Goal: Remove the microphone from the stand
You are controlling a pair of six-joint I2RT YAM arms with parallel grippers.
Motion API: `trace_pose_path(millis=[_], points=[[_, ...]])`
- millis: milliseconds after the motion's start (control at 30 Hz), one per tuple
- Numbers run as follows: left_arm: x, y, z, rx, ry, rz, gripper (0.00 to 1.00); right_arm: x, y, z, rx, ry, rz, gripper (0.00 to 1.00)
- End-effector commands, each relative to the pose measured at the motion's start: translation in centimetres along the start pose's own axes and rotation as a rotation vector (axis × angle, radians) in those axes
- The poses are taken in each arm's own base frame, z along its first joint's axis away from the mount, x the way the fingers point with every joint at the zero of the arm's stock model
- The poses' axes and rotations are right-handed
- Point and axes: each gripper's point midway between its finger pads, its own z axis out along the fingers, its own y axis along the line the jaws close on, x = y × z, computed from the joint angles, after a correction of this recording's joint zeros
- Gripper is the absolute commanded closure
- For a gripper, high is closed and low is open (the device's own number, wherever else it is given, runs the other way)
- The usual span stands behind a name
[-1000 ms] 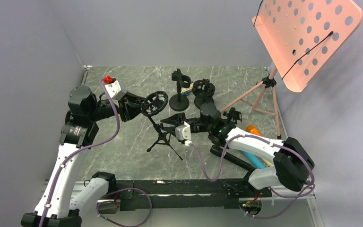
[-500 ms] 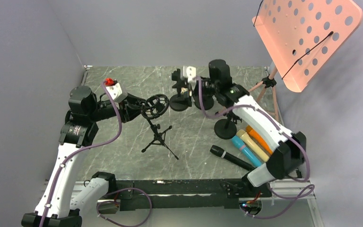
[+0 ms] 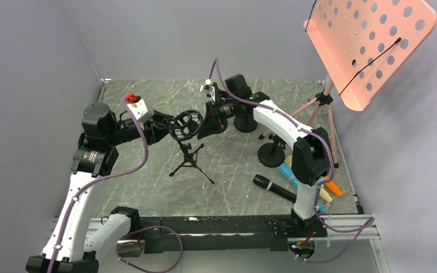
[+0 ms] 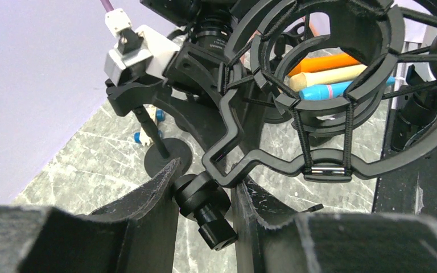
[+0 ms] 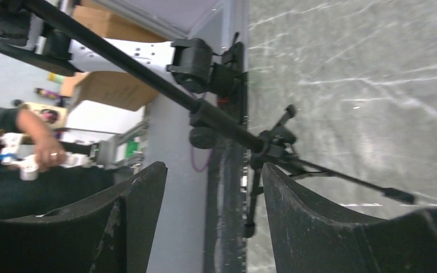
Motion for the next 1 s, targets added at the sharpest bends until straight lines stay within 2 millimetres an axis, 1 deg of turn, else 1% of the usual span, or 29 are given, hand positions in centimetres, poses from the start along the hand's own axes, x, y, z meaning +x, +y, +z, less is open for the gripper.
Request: trace_pose_path(millis=[0,100,167,267,467,700,767,833,967], points=[[-2.6,0.7,-0.2,-0.036,-0.072,0.107,1.0,-0.5,3.4,0.5,-0.136,0.011,0.111,0.33],[-2.4,0.8,-0.2,-0.046,-0.077,0.102,1.0,-0.6,3.1,1.0,-0.14,0.024,0.119,0.35],[-2.5,0.8,-0.1,-0.048,-0.086,0.094,1.0,-0.5,2.5,1.6,-0.127,0.034,0.145,0.37],[-2.7,1.0,0.0,-0.051,-0.094,0.073,1.0,-0.5,2.1,2.3,-0.127,0.039,0.166,0.41],[-2.9,1.4,0.2,-0.063,-0.109,0.067,1.0,-0.1,0.9,3.0,-0.118,0.043,0.198,0.46],[-2.8,1.6,0.3,-0.063,-0.112,0.062,1.0,-0.3,1.2,3.2,-0.129,0.043,0.174,0.5],[-2.8,1.6,0.4,-0.066,-0.113,0.061,1.0,-0.4,1.2,3.3,-0.132,0.044,0.167,0.54],[-2.8,2.0,0.3,-0.09,-0.112,0.049,1.0,-0.3,1.3,3.4,-0.138,0.047,0.159,0.6],[-2.7,2.3,0.3,-0.103,-0.108,0.04,1.0,-0.5,1.3,3.5,-0.133,0.044,0.136,0.78]])
